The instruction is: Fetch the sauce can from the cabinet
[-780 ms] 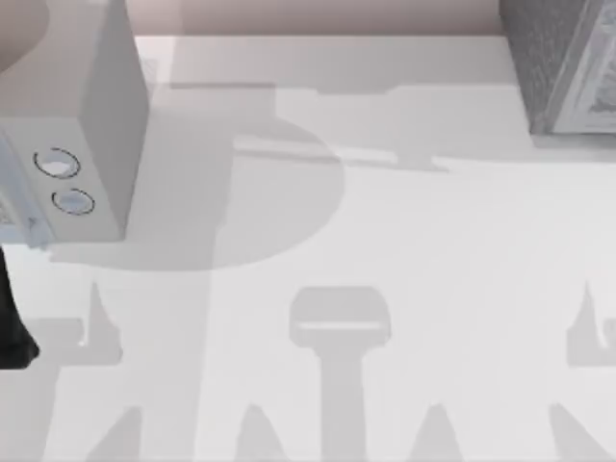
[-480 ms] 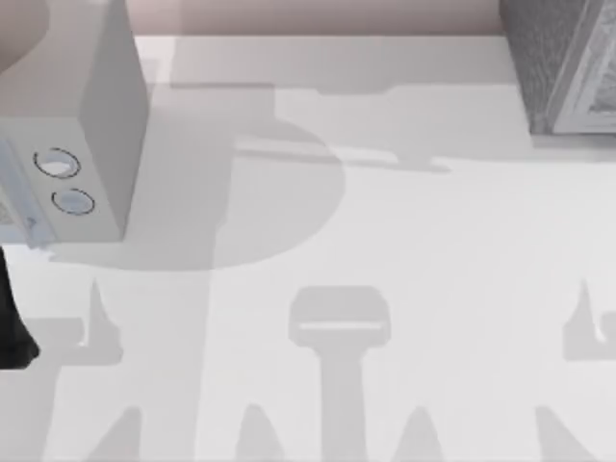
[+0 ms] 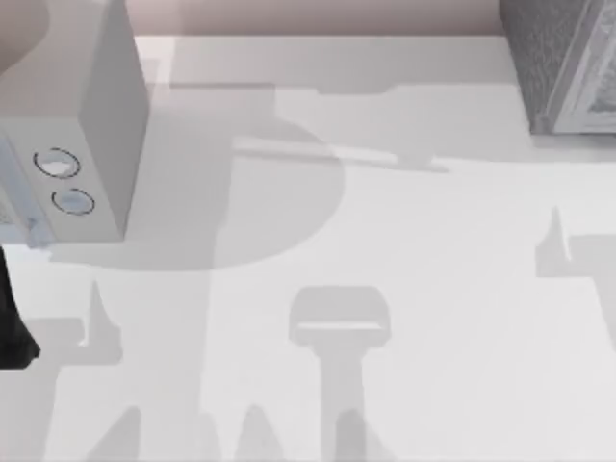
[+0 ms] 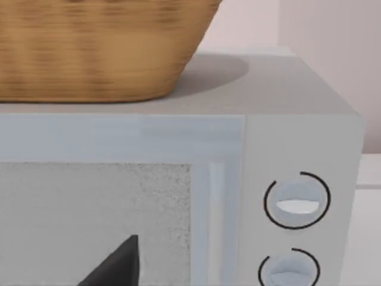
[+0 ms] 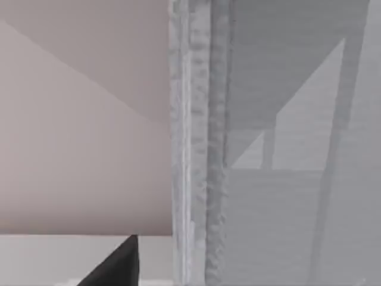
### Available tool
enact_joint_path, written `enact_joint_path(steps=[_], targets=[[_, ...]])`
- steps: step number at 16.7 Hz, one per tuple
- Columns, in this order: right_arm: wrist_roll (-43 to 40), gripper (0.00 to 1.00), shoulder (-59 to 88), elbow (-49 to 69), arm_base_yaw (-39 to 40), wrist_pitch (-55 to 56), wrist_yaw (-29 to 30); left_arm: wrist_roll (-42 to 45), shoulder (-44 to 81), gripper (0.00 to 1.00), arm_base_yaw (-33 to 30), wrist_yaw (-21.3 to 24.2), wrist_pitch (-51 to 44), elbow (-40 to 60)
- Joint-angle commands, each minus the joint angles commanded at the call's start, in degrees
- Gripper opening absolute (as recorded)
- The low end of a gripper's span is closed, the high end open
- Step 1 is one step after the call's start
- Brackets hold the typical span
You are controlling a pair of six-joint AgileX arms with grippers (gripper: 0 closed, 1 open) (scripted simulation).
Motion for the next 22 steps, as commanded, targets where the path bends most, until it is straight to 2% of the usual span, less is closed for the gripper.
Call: enact_joint_path(steps=[7, 11, 15, 22], targets=[[0.4, 1.00, 28.7, 38.9, 3.7, -9.2, 4.5, 0.0, 0.0, 1.00, 0.0, 0.0, 0.0, 0.0], [0.5, 1.00, 40.5, 55.1, 5.2, -13.0, 6.3, 0.0, 0.0, 1.00, 0.0, 0.0, 0.0, 0.0], [0.5, 1.00, 46.1, 62.3, 6.0, -14.8, 7.1, 0.0, 0.0, 1.00, 0.0, 0.0, 0.0, 0.0], [0.5, 1.00, 46.4, 62.7, 6.7, -14.5, 7.9, 0.0, 0.0, 1.00, 0.0, 0.0, 0.0, 0.0]])
